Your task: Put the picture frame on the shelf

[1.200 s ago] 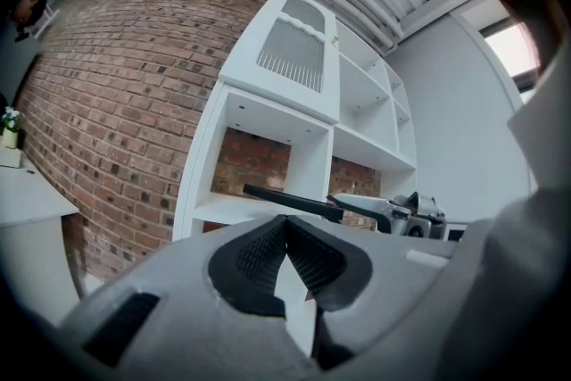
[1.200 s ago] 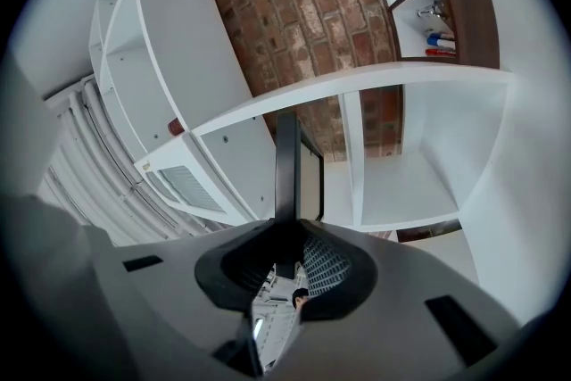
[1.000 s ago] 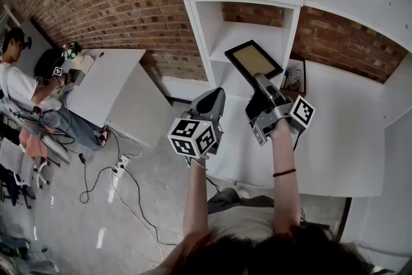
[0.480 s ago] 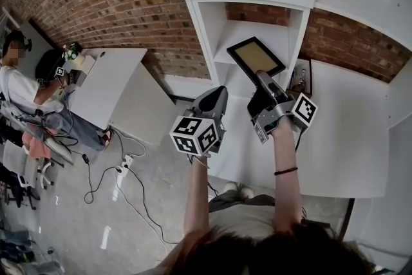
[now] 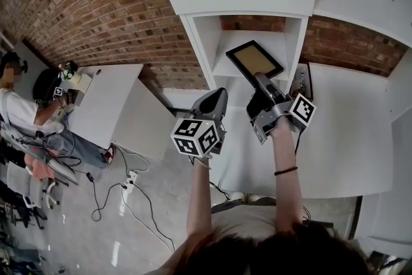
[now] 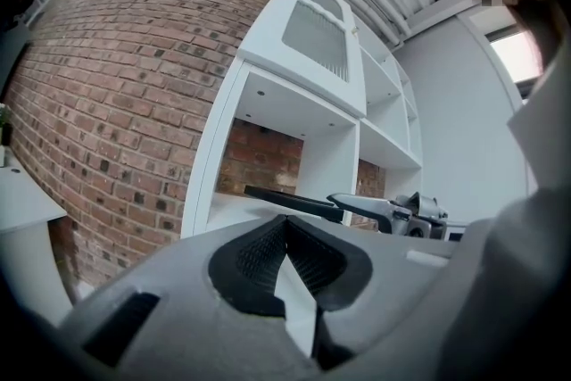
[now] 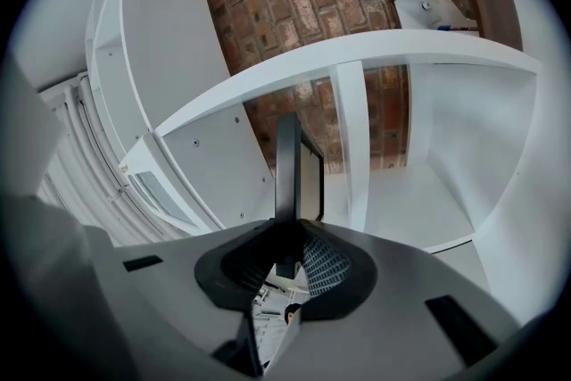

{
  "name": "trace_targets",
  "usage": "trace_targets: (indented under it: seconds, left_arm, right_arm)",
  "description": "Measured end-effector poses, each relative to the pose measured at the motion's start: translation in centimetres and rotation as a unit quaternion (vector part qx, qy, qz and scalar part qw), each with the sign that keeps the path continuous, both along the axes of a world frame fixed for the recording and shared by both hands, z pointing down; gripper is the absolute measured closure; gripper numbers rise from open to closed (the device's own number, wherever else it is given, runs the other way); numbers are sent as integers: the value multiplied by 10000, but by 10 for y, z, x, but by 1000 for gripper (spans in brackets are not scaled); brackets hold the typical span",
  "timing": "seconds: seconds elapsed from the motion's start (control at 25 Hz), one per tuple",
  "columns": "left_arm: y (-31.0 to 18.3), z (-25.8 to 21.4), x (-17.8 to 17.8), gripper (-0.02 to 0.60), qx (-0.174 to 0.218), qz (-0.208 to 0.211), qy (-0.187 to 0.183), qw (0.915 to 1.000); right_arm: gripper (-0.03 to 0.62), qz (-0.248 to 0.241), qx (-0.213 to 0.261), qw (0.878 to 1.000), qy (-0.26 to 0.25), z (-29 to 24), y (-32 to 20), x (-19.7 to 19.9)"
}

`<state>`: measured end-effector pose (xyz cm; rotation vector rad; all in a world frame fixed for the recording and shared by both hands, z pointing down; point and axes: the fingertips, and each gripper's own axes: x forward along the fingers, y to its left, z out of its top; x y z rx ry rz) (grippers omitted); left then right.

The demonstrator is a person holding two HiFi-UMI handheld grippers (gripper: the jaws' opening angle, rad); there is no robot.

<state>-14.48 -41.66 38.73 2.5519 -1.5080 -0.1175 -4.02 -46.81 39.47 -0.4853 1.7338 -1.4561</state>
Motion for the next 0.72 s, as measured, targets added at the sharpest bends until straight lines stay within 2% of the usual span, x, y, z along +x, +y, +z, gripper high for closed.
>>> trace_targets:
  seconds: [0.36,0.72]
  left_arm:
    - [-21,-1,5,571,25,178,-46,9998]
    - [-37,3,-1,571,-10,189,-62,9998]
  right_arm:
    - [523,176,-94,9998,-20,5,-18,4]
    - [523,210,-281,9994,-8,14,-34,-2]
